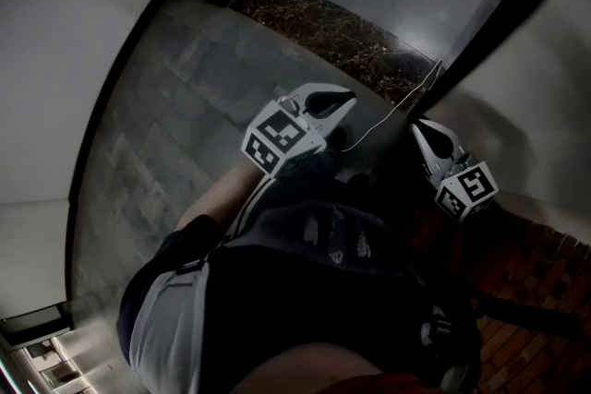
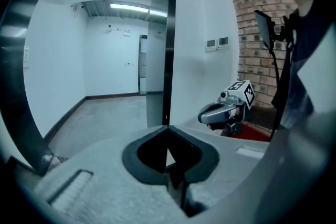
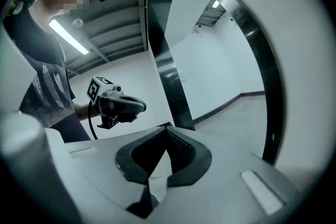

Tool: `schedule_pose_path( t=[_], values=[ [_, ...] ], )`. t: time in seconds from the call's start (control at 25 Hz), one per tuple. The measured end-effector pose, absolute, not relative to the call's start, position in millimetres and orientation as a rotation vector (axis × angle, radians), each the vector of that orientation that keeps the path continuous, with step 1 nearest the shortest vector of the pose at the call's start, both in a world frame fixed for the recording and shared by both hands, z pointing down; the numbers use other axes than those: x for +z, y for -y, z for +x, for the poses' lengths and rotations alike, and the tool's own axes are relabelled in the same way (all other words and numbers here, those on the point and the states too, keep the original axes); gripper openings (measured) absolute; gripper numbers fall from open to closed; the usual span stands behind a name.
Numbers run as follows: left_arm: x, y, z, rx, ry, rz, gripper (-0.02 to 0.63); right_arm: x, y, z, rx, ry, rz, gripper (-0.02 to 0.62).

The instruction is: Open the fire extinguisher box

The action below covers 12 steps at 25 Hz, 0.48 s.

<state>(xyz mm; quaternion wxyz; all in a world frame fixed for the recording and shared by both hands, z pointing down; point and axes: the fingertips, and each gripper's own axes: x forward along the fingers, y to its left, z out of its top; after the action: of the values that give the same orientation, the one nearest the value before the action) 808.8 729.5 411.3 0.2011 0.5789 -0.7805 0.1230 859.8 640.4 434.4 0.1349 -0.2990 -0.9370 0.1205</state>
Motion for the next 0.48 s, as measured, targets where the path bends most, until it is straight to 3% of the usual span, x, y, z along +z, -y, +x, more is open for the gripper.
schedule_pose_path(
  t=[0.48],
  values=[
    [424.5, -759.9, 724.6, 0.174, 2.263, 1.589, 0.003, 431.2, -684.8, 800.2, 0.244, 2.661, -0.908, 0.002]
  ],
)
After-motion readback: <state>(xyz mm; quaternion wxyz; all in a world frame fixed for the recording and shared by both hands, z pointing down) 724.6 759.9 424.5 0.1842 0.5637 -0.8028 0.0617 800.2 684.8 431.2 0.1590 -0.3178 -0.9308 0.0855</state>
